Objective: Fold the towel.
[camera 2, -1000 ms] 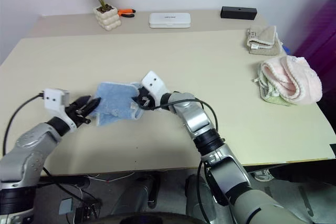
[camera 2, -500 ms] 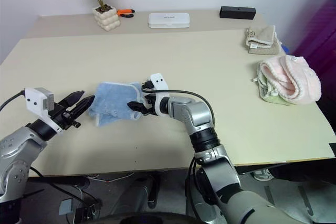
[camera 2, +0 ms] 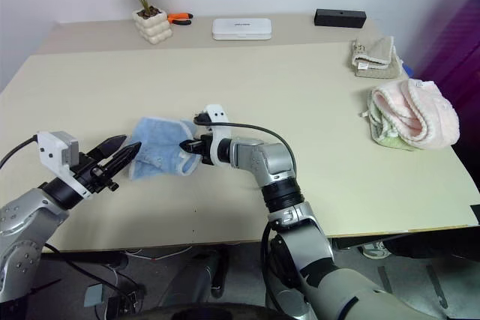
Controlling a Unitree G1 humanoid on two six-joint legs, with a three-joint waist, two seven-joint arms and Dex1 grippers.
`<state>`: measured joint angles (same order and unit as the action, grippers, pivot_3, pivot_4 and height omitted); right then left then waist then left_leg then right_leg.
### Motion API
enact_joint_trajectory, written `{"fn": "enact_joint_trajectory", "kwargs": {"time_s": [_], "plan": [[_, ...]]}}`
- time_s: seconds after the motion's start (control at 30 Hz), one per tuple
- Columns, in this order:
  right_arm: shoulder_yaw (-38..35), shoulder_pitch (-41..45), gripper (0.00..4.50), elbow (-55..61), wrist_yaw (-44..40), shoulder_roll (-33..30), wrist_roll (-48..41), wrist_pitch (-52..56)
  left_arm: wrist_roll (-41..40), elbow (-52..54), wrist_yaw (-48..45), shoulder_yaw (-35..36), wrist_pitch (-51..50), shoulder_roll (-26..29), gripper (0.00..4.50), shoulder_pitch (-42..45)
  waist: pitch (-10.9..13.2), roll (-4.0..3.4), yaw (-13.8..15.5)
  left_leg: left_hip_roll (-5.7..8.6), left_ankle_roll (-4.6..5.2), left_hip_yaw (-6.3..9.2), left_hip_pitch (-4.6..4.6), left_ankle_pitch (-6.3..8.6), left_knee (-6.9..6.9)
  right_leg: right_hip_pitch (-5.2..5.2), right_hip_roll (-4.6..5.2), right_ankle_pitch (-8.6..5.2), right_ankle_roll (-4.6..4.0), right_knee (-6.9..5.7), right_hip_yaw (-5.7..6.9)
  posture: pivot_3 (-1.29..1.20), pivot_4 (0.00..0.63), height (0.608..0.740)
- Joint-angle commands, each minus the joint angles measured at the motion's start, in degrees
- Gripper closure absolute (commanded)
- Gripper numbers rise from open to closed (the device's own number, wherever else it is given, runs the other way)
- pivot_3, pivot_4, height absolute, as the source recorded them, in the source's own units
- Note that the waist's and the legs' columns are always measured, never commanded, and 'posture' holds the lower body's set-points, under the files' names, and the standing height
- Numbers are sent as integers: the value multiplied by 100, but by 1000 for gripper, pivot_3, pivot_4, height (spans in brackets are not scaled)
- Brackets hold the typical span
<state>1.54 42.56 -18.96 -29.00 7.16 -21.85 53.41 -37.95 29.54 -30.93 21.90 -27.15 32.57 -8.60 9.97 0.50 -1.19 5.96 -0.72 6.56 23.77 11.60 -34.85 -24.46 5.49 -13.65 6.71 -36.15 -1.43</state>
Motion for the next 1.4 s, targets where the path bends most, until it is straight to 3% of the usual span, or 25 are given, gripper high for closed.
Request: {"fn": "enact_joint_trajectory", "kwargs": {"time_s": [0.03, 0.33, 0.53, 0.87, 0.9, 0.93, 1.17, 1.27, 1.4], "plan": [[-619, 216, 4454, 602, 394, -15, -330, -126, -50, 204, 37, 11, 12, -21, 2468, 28, 1, -2, 2, 0, 0, 0, 0, 0, 1, 0, 0, 0, 0, 0, 0, 0, 150, 740], [-3232, 583, 4454, 778, 2233, -1377, -943, -811, 165, -486, -189, -920, 86, -249, 2468, 1032, 3, -4, 59, 12, 3, 3, 4, -1, -2, 13, 8, -2, -1, 10, 6, 0, 150, 740], [-4211, 167, 4454, 981, 3415, -1579, -1228, -886, 389, -1161, -489, -1515, 204, -521, 2468, 1855, 5, -13, -61, -8, 9, -12, 11, -5, 11, 8, 3, 2, 4, 1, -5, 0, 150, 740], [-4251, -916, 4454, 2571, 4442, -1270, -1925, 143, 601, -1633, -861, -1826, 338, -634, 2468, 2186, 14, -30, -116, -6, 11, -15, 13, -6, 3, 11, 1, 2, 4, -3, -7, 0, 150, 740], [-4246, -963, 3807, 2656, 4474, -1289, -1974, 178, 619, -1669, -882, -1834, 351, -644, 2468, 2205, 14, -30, -112, -5, 11, -15, 13, -6, 2, 11, 1, 2, 4, -3, -7, 0, 150, 740], [-4238, -998, 3558, 2714, 4490, -1335, -2001, 196, 643, -1701, -894, -1847, 364, -662, 2468, 2225, 14, -30, -103, -5, 11, -15, 13, -6, 2, 12, 1, 2, 4, -3, -6, 0, 150, 740], [-3825, -1218, 147, 3101, 4372, -2119, -1695, 186, 803, -1842, -933, -1797, 529, -710, 2468, 2234, 15, -30, -78, -3, 12, -15, 15, -6, 0, 13, 2, 1, 4, 0, -5, 0, 150, 740], [-3237, -1519, 147, 3365, 3907, -2947, -1207, -21, 972, -2016, -795, -1567, 751, -645, 2468, 2208, 15, -31, -44, -3, 13, -15, 17, -6, 0, 14, 3, 0, 5, 1, -3, 0, 150, 740], [-2340, -1730, 147, 3320, 2612, -4057, -659, -747, 1380, -2405, -455, -1237, 1203, -523, 2468, 2224, 16, -30, -33, -4, 14, -19, 17, -5, -4, 14, 3, -1, 6, 4, -3, 0, 150, 740]]}}
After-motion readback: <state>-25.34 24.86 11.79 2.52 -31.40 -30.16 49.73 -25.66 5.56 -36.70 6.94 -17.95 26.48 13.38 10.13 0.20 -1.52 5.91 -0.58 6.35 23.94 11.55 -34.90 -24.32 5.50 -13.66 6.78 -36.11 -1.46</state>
